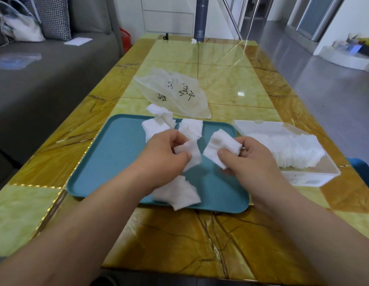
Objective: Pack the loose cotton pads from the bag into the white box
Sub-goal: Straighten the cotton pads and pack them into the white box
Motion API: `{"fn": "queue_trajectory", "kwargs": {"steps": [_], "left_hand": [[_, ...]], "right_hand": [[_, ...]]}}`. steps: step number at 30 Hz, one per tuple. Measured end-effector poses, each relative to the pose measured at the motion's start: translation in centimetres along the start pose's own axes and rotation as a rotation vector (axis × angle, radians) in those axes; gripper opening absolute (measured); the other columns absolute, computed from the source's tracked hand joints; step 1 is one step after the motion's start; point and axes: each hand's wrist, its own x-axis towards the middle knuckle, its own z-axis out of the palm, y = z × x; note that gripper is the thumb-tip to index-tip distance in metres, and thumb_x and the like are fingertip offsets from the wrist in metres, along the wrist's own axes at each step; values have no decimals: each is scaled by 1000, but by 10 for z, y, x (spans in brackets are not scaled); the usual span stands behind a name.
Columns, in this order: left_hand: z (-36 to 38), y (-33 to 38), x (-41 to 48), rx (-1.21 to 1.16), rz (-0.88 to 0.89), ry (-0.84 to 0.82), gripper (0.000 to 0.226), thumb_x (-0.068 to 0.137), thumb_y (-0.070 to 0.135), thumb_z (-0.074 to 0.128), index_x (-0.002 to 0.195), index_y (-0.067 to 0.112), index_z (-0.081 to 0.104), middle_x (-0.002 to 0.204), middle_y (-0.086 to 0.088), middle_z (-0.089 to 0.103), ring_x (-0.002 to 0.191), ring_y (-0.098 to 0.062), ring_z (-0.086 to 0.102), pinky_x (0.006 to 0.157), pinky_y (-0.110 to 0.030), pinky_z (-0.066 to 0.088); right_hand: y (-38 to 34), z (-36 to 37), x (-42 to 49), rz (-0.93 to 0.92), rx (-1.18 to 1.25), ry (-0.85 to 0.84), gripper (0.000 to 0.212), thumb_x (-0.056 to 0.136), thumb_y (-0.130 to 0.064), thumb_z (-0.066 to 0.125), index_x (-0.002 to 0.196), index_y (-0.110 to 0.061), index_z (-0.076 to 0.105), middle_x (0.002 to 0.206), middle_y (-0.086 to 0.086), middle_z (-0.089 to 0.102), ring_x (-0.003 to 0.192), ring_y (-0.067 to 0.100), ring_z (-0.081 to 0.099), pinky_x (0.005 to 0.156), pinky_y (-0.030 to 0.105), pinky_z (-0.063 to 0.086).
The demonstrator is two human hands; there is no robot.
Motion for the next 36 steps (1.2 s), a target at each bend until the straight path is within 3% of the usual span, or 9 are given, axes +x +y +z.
{"fn": "queue_trajectory", "kwargs": {"steps": [3, 6, 14, 18, 24, 26, 30, 33, 36], "left_hand": [[-6, 8, -3, -287, -27, -73, 18, 96, 14, 68, 107, 26, 75, 94, 3, 77, 69, -4, 62, 65, -22, 49], [-4, 13, -7, -482, -34, -197, 13, 96, 11, 70, 106, 16, 76, 94, -3, 76, 77, -10, 63, 68, -30, 48], [2, 7, -6, -423, -12, -160, 4, 88, 21, 80, 91, 20, 78, 89, -1, 74, 80, -13, 61, 72, -35, 47], [7, 7, -6, -407, -17, -112, 9, 88, 22, 79, 82, 28, 78, 79, 5, 70, 73, -9, 57, 67, -29, 46], [11, 6, -6, -403, 4, -72, 7, 87, 19, 81, 84, 19, 75, 70, 10, 67, 62, -1, 56, 57, -15, 45], [12, 6, -5, -406, -1, -65, 7, 88, 18, 80, 83, 18, 74, 70, 10, 67, 62, -1, 55, 57, -15, 45], [12, 4, -5, -422, -32, -26, 17, 86, 20, 81, 88, 9, 68, 76, 0, 63, 67, -10, 53, 59, -21, 45], [15, 4, -5, -414, -66, -1, 28, 79, 24, 88, 94, 16, 66, 82, 0, 63, 71, -10, 56, 58, -17, 46], [13, 5, -2, -431, -33, 14, 35, 79, 22, 89, 108, 19, 69, 92, 2, 67, 75, -6, 61, 64, -13, 48]], "right_hand": [[0, 0, 0, 2, 15, -9, 13, 91, -22, 75, 102, -27, 69, 92, 1, 78, 93, 26, 75, 89, 58, 60], [-3, 1, -1, 4, 47, -46, 15, 93, -18, 75, 106, -24, 71, 94, 1, 79, 93, 20, 76, 89, 50, 63], [-11, 4, -8, -48, 159, -252, 21, 96, -13, 72, 115, -20, 76, 103, 4, 81, 104, 20, 76, 96, 42, 61], [-10, 5, -7, -37, 196, -272, 21, 99, -16, 69, 119, -21, 75, 109, 4, 80, 109, 18, 75, 100, 42, 59], [-10, 4, -7, -37, 209, -292, 23, 102, -12, 64, 122, -18, 74, 111, 6, 80, 111, 19, 74, 102, 43, 58], [-9, 2, -6, -49, 209, -313, 25, 99, -12, 69, 122, -18, 73, 112, 6, 80, 112, 20, 74, 103, 45, 57], [-9, -1, -9, -80, 202, -407, 48, 80, -5, 84, 124, -19, 71, 117, 6, 78, 114, 24, 72, 99, 41, 57], [-12, 2, -12, -99, 115, -302, 48, 76, -12, 89, 119, -19, 70, 106, 1, 80, 101, 15, 76, 86, 31, 60], [-10, 2, -10, -75, 126, -220, 32, 85, -17, 83, 115, -16, 71, 102, 3, 80, 101, 20, 76, 88, 39, 64]]}}
